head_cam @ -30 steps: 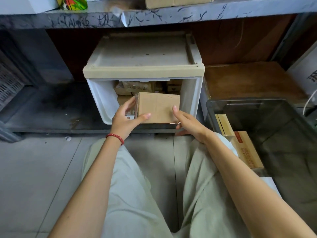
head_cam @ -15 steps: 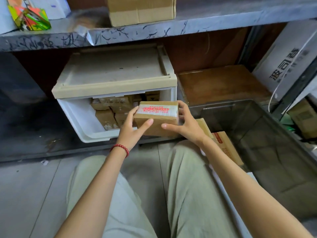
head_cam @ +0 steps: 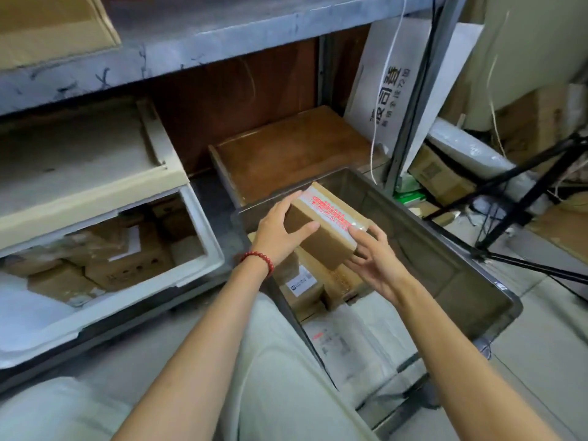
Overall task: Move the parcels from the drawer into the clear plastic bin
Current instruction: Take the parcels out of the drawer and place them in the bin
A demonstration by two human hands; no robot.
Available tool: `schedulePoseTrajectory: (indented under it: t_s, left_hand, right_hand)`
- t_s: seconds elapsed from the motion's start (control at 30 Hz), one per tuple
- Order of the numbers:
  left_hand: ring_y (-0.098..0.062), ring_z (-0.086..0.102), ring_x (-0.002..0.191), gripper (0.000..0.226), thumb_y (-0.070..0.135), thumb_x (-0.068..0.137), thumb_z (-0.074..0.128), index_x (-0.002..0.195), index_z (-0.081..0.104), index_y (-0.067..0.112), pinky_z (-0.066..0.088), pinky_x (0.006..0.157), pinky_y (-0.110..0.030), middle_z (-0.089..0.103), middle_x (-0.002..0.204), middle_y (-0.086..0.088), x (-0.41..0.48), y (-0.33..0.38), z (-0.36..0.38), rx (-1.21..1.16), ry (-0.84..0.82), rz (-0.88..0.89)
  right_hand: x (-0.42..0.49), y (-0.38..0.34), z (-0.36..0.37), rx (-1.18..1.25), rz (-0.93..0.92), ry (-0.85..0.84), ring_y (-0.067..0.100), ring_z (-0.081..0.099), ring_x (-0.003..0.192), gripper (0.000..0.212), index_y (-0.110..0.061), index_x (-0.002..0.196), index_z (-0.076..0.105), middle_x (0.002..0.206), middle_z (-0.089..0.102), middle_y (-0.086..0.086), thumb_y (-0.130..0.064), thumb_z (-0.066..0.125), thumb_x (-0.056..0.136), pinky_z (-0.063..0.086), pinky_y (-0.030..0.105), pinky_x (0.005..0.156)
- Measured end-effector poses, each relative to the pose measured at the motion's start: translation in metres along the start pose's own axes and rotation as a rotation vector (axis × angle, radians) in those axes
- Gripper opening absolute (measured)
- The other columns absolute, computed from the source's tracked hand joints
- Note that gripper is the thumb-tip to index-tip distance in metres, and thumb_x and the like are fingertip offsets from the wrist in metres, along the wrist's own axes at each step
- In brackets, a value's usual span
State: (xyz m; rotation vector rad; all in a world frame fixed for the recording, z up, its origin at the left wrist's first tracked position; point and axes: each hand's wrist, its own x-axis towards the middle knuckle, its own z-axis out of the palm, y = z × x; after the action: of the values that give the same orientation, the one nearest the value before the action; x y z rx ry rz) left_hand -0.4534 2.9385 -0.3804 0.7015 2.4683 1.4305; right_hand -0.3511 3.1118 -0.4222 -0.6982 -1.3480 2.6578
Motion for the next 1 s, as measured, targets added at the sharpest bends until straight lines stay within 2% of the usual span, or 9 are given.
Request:
schedulePoseTrajectory:
  t_s: [0.1, 0.17, 0.27, 0.37, 0.47, 0.7, 0.83, 0.93, 1.0]
  left_hand:
    - [-0.012, 0.046, 0.123, 0.06, 0.047, 0.081, 0.069, 0.133, 0.044, 0.033, 0.043, 0.103, -0.042, 0.052, 0.134, 0.008, 0.015, 0.003, 0.03, -0.035, -0.077, 0.003]
    - [-0.008, 0.047, 0.117, 0.052, 0.044, 0.081, 0.07, 0.126, 0.048, 0.032, 0.043, 0.1, -0.034, 0.054, 0.127, 0.01, 0.024, 0.0, 0.045, -0.021, -0.108, 0.01]
    - [-0.008, 0.051, 0.113, 0.043, 0.035, 0.082, 0.072, 0.118, 0.049, 0.03, 0.046, 0.096, -0.031, 0.055, 0.122, 0.009, 0.032, -0.011, 0.065, 0.017, -0.157, 0.028]
    - [-0.006, 0.054, 0.106, 0.044, 0.034, 0.08, 0.074, 0.115, 0.045, 0.034, 0.05, 0.083, -0.022, 0.055, 0.121, 0.009, 0.032, -0.03, 0.082, 0.018, -0.191, -0.022]
    - [0.003, 0.051, 0.093, 0.045, 0.041, 0.077, 0.075, 0.111, 0.045, 0.036, 0.04, 0.07, -0.011, 0.054, 0.108, 0.017, 0.03, -0.05, 0.09, 0.086, -0.228, -0.093]
    - [-0.01, 0.055, 0.105, 0.038, 0.04, 0.081, 0.071, 0.11, 0.049, 0.036, 0.051, 0.086, -0.03, 0.057, 0.11, 0.014, 0.031, -0.067, 0.092, 0.318, -0.429, -0.101]
    - [-0.017, 0.058, 0.106, 0.034, 0.047, 0.087, 0.06, 0.117, 0.052, 0.032, 0.048, 0.092, -0.04, 0.062, 0.117, 0.009, 0.03, -0.068, 0.084, 0.726, -0.358, 0.025]
    - [-0.018, 0.056, 0.106, 0.029, 0.044, 0.09, 0.055, 0.115, 0.056, 0.03, 0.045, 0.092, -0.038, 0.064, 0.112, 0.006, 0.032, -0.069, 0.076, 0.792, -0.243, 0.097]
    - [-0.018, 0.056, 0.106, 0.03, 0.044, 0.092, 0.053, 0.117, 0.056, 0.028, 0.042, 0.09, -0.037, 0.065, 0.111, 0.005, 0.035, -0.072, 0.07, 0.826, -0.191, 0.126]
  right_hand:
    - [-0.002, 0.011, -0.026, 0.215, 0.068, 0.012, 0.017, 0.069, 0.087, 0.026, -0.008, 0.098, 0.077, 0.093, 0.071, 0.016, -0.021, 0.072, 0.076, 0.056, 0.024, 0.077]
    - [0.001, 0.02, -0.039, 0.252, 0.106, 0.066, 0.016, 0.067, 0.086, 0.02, -0.008, 0.088, 0.08, 0.092, 0.072, 0.014, -0.02, 0.072, 0.074, 0.056, 0.023, 0.079]
    - [0.008, 0.032, -0.052, 0.227, 0.165, 0.064, 0.016, 0.071, 0.092, 0.043, -0.003, 0.11, 0.069, 0.106, 0.073, 0.011, -0.021, 0.077, 0.072, 0.057, 0.03, 0.084]
    - [0.01, 0.04, -0.063, 0.043, 0.225, 0.116, 0.01, 0.072, 0.079, 0.053, -0.015, 0.107, 0.067, 0.09, 0.075, 0.001, -0.036, 0.087, 0.062, 0.058, 0.03, 0.074]
    - [0.01, 0.049, -0.079, -0.166, 0.349, 0.191, 0.009, 0.068, 0.08, 0.065, -0.024, 0.102, 0.068, 0.083, 0.073, -0.005, -0.053, 0.087, 0.046, 0.057, 0.029, 0.075]
    - [0.015, 0.058, -0.074, -0.61, 0.546, 0.045, 0.005, 0.068, 0.069, 0.063, -0.035, 0.09, 0.065, 0.076, 0.07, -0.011, -0.084, 0.063, 0.051, 0.051, 0.021, 0.061]
    - [0.021, 0.067, -0.069, -0.751, 0.634, -0.01, 0.013, 0.061, 0.093, 0.046, -0.039, 0.096, 0.057, 0.1, 0.066, -0.007, -0.076, 0.062, 0.068, 0.045, 0.033, 0.078]
    - [0.022, 0.077, -0.071, -0.85, 0.712, -0.066, 0.01, 0.055, 0.088, 0.035, -0.039, 0.09, 0.054, 0.096, 0.059, -0.01, -0.069, 0.061, 0.074, 0.044, 0.036, 0.084]
    - [0.023, 0.089, -0.073, -0.9, 0.771, -0.076, 0.014, 0.054, 0.094, 0.045, -0.035, 0.102, 0.056, 0.101, 0.054, -0.009, -0.068, 0.063, 0.073, 0.043, 0.039, 0.09]
